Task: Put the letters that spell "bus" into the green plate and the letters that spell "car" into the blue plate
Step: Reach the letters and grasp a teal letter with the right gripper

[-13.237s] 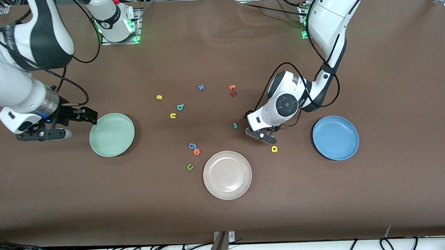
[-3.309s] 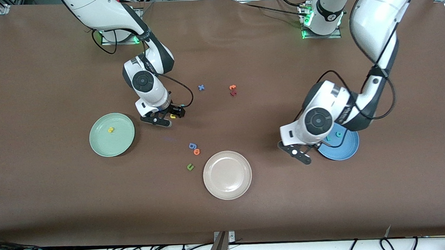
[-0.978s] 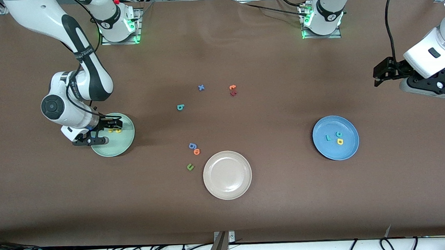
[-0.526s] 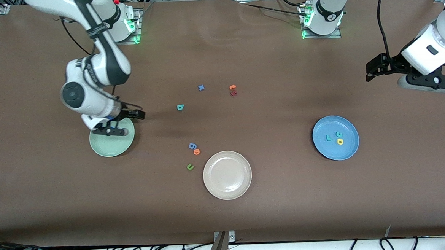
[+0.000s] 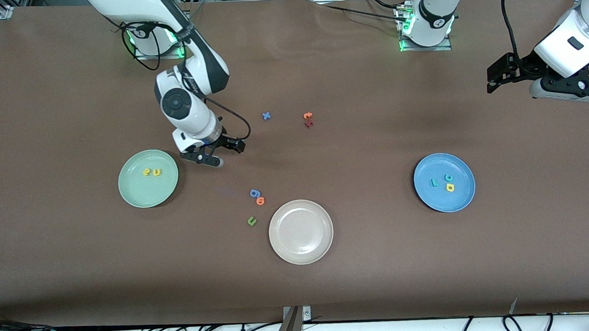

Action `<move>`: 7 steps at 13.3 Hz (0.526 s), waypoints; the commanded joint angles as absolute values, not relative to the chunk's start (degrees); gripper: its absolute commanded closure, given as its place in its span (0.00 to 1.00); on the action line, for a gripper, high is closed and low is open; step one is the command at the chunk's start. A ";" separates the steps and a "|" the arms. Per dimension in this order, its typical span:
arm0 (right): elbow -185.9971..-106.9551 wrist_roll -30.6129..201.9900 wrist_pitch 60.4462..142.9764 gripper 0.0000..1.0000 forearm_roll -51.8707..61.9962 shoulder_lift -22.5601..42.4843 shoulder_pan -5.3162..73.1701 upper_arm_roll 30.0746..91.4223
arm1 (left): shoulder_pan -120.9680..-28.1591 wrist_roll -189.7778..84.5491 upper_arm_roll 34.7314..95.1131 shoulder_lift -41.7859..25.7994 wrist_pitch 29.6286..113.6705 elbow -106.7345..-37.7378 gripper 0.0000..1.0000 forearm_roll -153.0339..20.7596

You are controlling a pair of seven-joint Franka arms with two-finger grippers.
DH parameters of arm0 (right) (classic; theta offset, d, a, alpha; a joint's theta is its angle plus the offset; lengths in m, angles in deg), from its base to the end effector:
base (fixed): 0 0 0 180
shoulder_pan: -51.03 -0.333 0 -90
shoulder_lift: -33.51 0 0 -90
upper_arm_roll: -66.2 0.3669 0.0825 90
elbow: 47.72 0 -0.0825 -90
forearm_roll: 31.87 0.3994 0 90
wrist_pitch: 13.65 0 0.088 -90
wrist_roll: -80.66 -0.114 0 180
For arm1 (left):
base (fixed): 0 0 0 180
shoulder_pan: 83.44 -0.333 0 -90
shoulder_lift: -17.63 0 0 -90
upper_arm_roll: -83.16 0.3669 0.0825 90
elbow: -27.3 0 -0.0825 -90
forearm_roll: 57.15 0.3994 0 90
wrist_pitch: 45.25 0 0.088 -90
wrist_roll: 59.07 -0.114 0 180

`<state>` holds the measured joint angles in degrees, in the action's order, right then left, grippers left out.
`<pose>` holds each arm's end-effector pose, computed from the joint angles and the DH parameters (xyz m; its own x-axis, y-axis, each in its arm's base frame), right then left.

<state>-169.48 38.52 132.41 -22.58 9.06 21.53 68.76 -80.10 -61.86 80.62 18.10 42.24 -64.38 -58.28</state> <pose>0.5141 0.3195 0.2327 0.9487 -0.3057 -0.0805 -0.3115 -0.9475 -0.0729 0.5578 -0.0599 0.6552 0.9864 -0.1514 -0.0639 -0.1502 -0.9884 0.0225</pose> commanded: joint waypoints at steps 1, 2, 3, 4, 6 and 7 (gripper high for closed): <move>-169.89 36.37 136.90 0.09 -21.94 6.63 20.97 68.48 | -81.41 -61.70 79.30 19.04 42.11 -65.25 0.00 -56.97; -169.80 35.49 137.17 0.09 -22.11 6.18 20.27 68.48 | -81.85 -61.70 79.03 19.03 42.11 -65.16 0.00 -56.97; -169.80 35.48 137.44 0.09 -22.12 5.83 20.00 68.48 | -82.12 -61.61 78.42 19.03 42.11 -65.16 0.00 -56.97; -169.88 35.57 137.44 0.09 -22.20 5.74 19.91 68.57 | -82.21 -61.61 78.33 19.03 42.11 -65.16 0.00 -56.97; -170.32 35.57 137.35 0.09 -22.29 5.74 19.74 69.88 | -82.21 -61.44 78.24 19.03 42.11 -65.16 0.00 -56.97; -170.59 36.00 137.35 0.09 -22.29 5.74 19.74 70.67 | -82.38 -61.61 78.24 19.12 42.11 -65.16 0.00 -56.97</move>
